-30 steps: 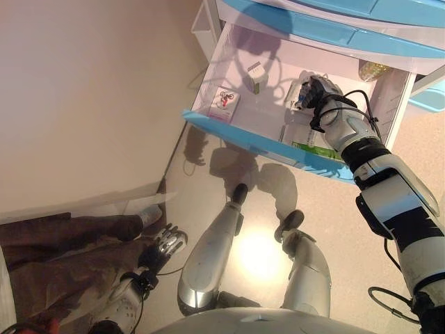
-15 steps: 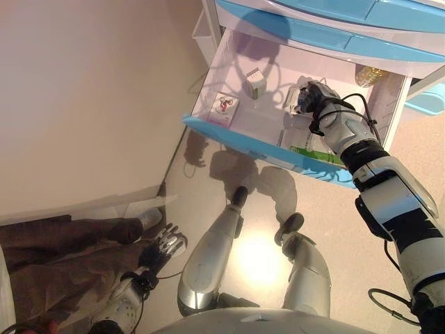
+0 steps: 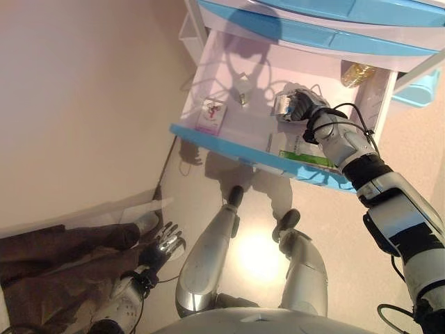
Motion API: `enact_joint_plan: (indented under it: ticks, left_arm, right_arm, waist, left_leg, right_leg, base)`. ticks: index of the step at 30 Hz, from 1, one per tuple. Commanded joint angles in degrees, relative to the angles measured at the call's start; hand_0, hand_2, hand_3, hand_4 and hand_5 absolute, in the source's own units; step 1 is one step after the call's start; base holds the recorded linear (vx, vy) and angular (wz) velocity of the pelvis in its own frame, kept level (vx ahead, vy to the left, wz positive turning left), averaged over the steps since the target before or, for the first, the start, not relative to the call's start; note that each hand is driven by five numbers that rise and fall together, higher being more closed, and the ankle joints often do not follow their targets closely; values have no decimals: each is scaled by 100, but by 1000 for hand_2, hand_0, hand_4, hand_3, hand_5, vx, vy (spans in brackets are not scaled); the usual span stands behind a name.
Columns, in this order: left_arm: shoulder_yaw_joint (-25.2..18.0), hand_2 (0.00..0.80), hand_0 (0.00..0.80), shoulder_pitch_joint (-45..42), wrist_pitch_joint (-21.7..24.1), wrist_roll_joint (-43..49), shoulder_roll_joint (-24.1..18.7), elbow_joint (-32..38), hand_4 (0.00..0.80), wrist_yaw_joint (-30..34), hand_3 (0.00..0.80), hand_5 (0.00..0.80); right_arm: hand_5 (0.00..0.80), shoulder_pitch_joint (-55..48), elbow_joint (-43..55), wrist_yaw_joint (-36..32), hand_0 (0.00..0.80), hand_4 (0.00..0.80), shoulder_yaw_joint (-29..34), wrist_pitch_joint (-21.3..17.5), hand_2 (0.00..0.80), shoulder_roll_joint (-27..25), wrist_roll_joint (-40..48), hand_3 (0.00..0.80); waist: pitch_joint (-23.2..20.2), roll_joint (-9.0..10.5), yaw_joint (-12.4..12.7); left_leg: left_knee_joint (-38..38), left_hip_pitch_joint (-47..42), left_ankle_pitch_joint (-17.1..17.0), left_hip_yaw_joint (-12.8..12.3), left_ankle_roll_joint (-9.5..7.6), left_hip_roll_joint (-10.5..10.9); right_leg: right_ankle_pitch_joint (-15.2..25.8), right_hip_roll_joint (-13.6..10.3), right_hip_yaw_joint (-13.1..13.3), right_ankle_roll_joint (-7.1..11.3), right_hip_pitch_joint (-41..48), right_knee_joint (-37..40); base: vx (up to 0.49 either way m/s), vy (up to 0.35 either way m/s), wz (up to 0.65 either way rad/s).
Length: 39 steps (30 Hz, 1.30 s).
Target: Open the drawer and pick up the medicine
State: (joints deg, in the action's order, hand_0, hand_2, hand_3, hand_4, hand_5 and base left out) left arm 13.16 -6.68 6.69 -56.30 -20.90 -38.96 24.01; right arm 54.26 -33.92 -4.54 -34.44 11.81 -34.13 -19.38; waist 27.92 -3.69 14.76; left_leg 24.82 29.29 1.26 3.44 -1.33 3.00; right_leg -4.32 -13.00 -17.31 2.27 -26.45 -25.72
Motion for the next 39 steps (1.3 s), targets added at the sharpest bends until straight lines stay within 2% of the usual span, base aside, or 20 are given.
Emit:
enact_joint_plan:
  ticks: [1, 8, 17, 21, 30, 34, 39]
  left_arm:
    - [-275, 0, 0, -396, 51, 23, -59, 246, 0, -31, 0, 0]
    - [-518, 0, 0, -362, -9, 189, -5, 180, 0, -22, 0, 0]
    - [-651, 0, 0, -215, -4, 293, 73, -44, 0, -4, 0, 0]
    - [-701, 0, 0, -198, 7, 362, 111, -154, 0, 10, 0, 0]
    - [-752, 0, 0, -191, 19, 522, 165, -349, 0, 61, 0, 0]
    - [-805, 0, 0, -215, 35, 584, 216, -438, 0, 40, 0, 0]
    - [-877, 0, 0, -285, 30, 706, 256, -496, 0, 14, 0, 0]
  right_arm:
    - [800, -273, 792, -272, 800, 800, 44, -408, 800, -336, -221, 800]
    - [800, -694, 2158, -692, 800, 800, 293, -947, 800, -463, -397, 800]
    - [800, -804, 3302, -865, 800, 800, 430, -1291, 800, -752, -121, 800]
    - [800, -826, 3694, -874, 800, 800, 552, -1573, 800, -858, 48, 800]
    - [800, -869, 4712, -881, 800, 800, 896, -2044, 800, -1072, 790, 800]
    - [800, -961, 5159, -972, 800, 800, 1103, -2179, 800, -1109, 1080, 800]
    - [800, -1074, 5735, -1250, 800, 800, 1365, -2196, 800, -1183, 1886, 800]
  waist:
    - [187, -98, -26]
    - [187, 49, -202]
    - [187, 111, -336]
    - [187, 126, -367]
    - [19, 173, -425]
    - [-151, 218, -455]
    - [-388, 292, -490]
  left_leg:
    - [-719, -473, 288, -400, -171, 12]
    - [-889, -824, 304, -527, -157, -37]
    - [-1061, -1236, 318, -601, -119, -52]
    - [-1141, -1439, 329, -601, -107, -39]
    - [-1303, -1780, 373, -600, -94, -9]
    - [-1371, -1919, 411, -595, -96, 15]
    - [-1533, -2137, 420, -597, -88, 27]
  right_leg:
    - [-319, 177, 47, 111, 208, -532]
    - [-254, 224, 146, 211, 492, -347]
    - [-263, 291, 240, 251, 878, -138]
    - [-282, 308, 271, 270, 1080, -61]
    - [-321, 307, 323, 311, 1417, 72]
    - [-339, 306, 351, 340, 1562, 156]
    - [-333, 318, 374, 384, 1793, 300]
  base:
    - [-13, -21, -27]
    - [-9, -35, -17]
    - [-1, -23, -10]
    - [20, -15, -8]
    - [33, -3, -3]
    - [57, 5, -3]
    - [67, -4, -3]
